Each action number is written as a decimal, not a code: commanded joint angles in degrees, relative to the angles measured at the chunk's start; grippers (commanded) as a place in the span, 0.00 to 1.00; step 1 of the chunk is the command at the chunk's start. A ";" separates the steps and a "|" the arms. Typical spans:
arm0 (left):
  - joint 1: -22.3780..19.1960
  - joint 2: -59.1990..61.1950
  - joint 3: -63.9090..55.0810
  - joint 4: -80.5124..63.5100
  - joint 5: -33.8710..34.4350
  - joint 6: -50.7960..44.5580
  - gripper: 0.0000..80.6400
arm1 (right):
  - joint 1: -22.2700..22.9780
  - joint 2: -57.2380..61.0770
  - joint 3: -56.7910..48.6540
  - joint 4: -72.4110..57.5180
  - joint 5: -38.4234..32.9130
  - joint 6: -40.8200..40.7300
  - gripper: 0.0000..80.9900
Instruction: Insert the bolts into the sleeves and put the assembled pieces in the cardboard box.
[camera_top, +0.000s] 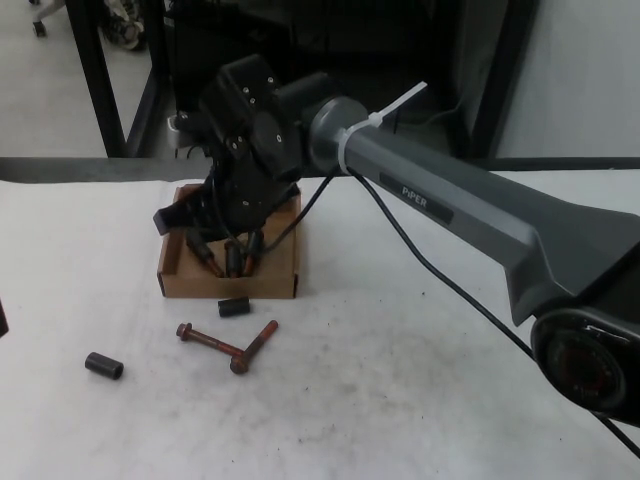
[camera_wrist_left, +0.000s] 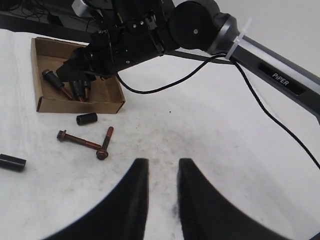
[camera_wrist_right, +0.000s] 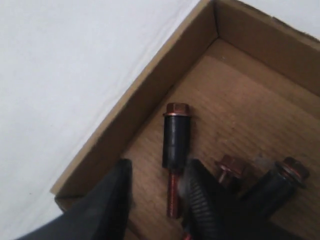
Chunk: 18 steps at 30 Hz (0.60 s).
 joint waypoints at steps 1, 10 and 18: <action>-0.04 -0.31 -0.66 -0.15 0.08 0.41 0.25 | -0.18 -3.88 -1.71 7.26 0.00 -1.40 0.42; -0.04 -0.31 0.60 -0.44 -2.65 0.45 0.25 | -0.18 -11.18 -1.52 32.36 0.00 -11.85 0.37; -0.04 -0.31 4.29 -0.35 -5.59 0.09 0.25 | 1.90 -21.18 4.64 35.01 0.30 -11.78 0.35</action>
